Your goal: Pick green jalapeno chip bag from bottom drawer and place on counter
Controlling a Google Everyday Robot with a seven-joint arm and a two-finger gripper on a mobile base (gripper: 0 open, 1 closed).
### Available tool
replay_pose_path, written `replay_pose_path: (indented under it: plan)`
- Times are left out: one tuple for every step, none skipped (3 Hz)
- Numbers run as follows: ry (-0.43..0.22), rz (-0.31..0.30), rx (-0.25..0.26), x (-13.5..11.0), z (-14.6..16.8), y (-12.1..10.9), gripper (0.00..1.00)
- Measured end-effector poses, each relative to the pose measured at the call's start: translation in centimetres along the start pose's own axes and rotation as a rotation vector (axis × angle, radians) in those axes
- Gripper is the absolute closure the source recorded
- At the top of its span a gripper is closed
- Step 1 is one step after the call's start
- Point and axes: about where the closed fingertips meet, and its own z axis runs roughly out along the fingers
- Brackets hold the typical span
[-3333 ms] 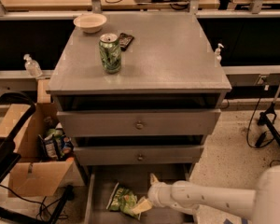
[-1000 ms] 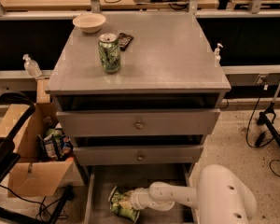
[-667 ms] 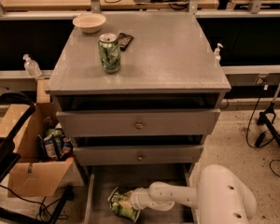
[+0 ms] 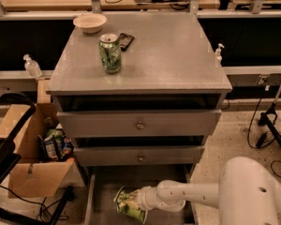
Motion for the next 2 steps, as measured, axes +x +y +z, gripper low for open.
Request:
replay_pose_path:
  plan:
    - [0.027, -0.02, -0.022, -3.5, -6.8, 3.2, 1.0]
    - [0.037, -0.022, -0.05, -6.2, -12.7, 6.0, 1.0]
